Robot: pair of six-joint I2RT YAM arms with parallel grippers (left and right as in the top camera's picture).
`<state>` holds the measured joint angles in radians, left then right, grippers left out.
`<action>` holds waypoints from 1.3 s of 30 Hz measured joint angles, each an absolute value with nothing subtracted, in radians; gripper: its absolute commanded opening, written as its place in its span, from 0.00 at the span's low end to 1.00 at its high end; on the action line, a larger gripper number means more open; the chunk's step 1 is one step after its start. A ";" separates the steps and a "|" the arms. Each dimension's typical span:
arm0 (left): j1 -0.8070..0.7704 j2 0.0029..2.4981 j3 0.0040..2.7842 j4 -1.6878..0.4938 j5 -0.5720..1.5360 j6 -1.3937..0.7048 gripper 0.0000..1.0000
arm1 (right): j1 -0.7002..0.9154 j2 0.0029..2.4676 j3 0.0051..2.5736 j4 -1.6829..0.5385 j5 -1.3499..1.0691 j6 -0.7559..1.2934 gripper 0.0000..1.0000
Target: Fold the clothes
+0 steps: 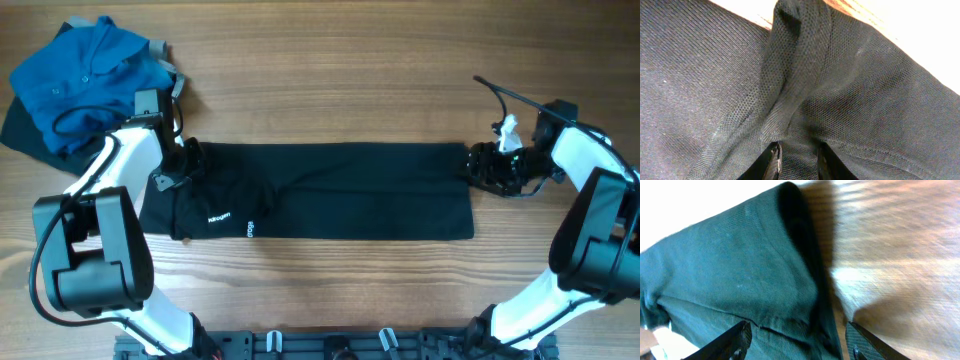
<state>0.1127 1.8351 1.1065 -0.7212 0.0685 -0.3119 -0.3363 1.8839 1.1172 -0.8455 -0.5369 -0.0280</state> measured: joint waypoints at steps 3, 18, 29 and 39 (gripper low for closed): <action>0.113 1.834 1.106 -0.721 0.064 -0.311 0.25 | -0.336 1.787 1.117 -0.863 -0.471 0.070 0.54; 0.113 1.834 1.106 -0.734 0.060 -0.308 0.26 | -0.268 1.724 1.016 -0.818 -0.467 0.181 0.41; 0.113 1.834 1.106 -0.743 0.057 -0.308 0.26 | -0.249 1.724 1.000 -0.713 -0.419 0.162 0.42; 0.113 1.834 1.106 -0.748 0.056 -0.308 0.26 | -0.200 1.724 0.941 -0.678 -0.443 0.078 0.45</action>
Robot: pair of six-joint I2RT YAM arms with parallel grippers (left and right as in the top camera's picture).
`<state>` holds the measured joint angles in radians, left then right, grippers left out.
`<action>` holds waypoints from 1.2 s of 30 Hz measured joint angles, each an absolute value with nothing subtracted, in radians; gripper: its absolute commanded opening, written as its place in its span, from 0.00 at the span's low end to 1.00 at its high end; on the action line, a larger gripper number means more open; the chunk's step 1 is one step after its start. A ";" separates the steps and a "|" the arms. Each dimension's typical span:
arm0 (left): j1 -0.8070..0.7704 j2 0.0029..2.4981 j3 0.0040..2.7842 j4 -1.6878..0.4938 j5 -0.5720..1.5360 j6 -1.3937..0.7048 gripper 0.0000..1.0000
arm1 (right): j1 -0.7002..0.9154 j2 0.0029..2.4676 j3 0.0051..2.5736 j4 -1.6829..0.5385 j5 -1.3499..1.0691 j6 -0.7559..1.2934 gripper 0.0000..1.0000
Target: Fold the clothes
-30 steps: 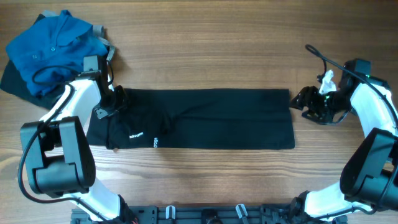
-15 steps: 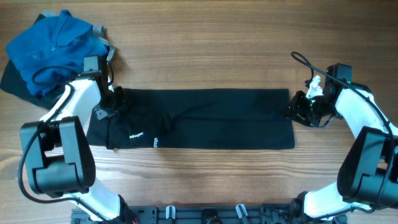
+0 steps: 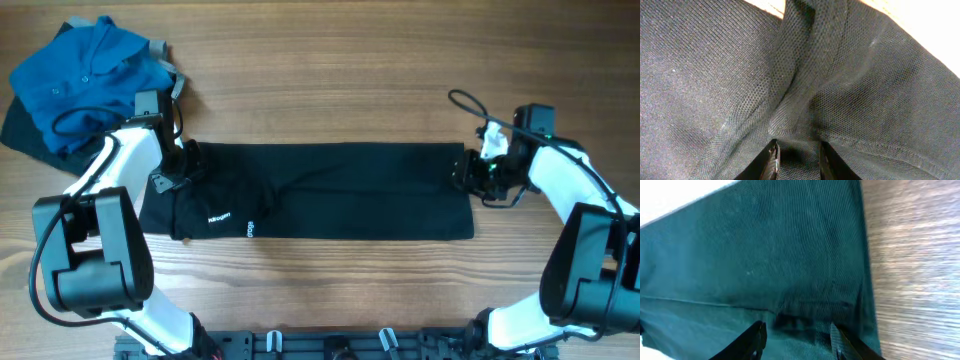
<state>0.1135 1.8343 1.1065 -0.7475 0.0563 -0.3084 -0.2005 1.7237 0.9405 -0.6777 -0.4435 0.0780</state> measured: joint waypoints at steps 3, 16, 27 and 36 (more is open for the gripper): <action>0.113 1.834 1.106 -0.748 0.056 -0.308 0.26 | -0.197 1.724 0.927 -0.643 -0.443 0.082 0.39; 0.113 1.834 1.106 -0.759 0.056 -0.308 0.27 | -0.197 1.712 0.926 -0.675 -0.437 0.084 0.36; 0.113 1.834 1.106 -0.759 0.056 -0.308 0.26 | -0.135 1.710 0.916 -0.621 -0.417 0.105 0.04; 0.113 1.834 1.106 -0.763 0.056 -0.308 0.27 | -0.135 1.591 0.946 -0.762 -0.315 0.191 0.04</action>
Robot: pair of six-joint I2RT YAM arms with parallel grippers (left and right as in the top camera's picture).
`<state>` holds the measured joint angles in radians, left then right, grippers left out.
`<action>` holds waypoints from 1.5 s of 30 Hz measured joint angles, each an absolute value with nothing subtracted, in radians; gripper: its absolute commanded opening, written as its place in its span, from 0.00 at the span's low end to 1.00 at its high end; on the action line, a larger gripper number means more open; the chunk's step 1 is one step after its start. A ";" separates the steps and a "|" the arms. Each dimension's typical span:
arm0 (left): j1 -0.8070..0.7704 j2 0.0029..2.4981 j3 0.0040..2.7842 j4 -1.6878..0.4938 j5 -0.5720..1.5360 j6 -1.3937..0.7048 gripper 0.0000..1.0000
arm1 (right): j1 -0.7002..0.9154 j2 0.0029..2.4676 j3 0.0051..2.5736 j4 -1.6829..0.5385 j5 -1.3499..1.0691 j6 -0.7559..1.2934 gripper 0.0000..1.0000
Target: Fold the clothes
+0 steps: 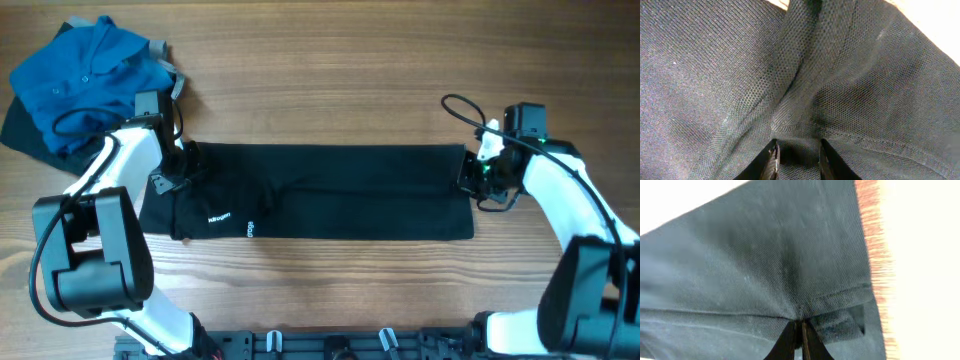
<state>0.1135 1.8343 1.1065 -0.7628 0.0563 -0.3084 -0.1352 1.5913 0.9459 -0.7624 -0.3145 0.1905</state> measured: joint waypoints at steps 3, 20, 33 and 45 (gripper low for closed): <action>0.113 1.834 1.106 -0.767 0.056 -0.302 0.27 | -0.135 1.553 0.951 -0.794 -0.259 0.203 0.05; 0.113 1.834 1.106 -0.778 0.058 -0.263 0.32 | -0.205 1.557 0.952 -0.715 -0.175 0.230 0.57; 0.113 1.407 1.147 -0.838 0.184 -0.221 0.48 | -0.324 1.832 0.958 -0.739 -0.606 0.039 0.48; 0.113 1.382 1.147 -0.838 0.185 -0.221 0.50 | -0.353 1.840 1.007 -0.823 -0.467 0.091 0.04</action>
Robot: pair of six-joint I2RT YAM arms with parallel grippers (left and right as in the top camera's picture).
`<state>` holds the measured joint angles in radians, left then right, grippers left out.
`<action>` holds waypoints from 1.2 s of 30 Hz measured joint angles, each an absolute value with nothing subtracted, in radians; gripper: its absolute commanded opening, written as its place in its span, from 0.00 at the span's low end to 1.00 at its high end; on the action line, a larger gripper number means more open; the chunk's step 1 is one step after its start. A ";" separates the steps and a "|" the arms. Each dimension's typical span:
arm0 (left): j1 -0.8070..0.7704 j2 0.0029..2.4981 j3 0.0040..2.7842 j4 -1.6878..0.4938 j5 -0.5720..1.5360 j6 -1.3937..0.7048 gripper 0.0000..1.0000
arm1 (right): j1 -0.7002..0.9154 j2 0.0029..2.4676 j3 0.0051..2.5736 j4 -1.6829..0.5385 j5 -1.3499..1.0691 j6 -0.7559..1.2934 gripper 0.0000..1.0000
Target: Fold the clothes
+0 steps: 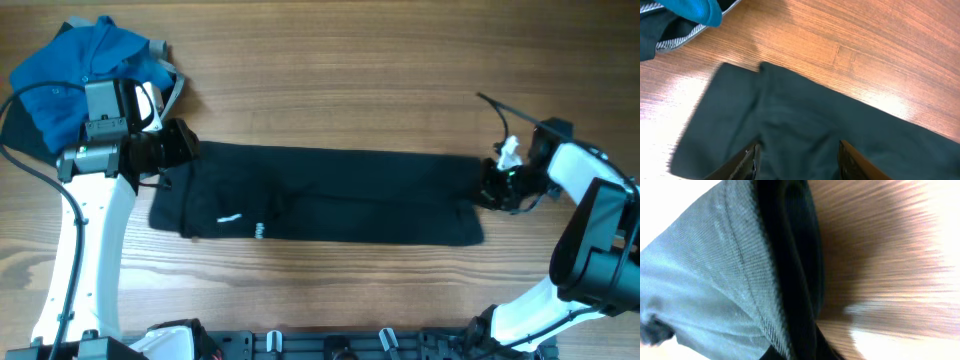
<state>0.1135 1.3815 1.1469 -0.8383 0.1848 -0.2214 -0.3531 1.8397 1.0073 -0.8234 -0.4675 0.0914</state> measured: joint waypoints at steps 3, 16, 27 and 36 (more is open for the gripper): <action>0.113 1.382 1.147 -0.838 0.185 -0.221 0.50 | -0.385 1.825 1.122 -0.910 -0.324 0.113 0.04; 0.113 1.382 1.147 -0.831 0.185 -0.221 0.55 | -0.155 1.709 1.346 -1.130 -0.232 0.163 0.04; 0.113 1.382 1.147 -0.830 0.185 -0.221 0.57 | 0.252 1.709 1.346 -1.007 -0.257 0.458 0.04; 0.113 1.382 1.147 -0.830 0.185 -0.221 0.57 | 0.372 1.748 1.346 -0.963 -0.254 0.553 0.30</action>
<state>0.1135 1.3815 1.1469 -0.8303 0.1848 -0.2214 0.3721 1.7481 1.3464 -0.9630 -0.2543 0.5526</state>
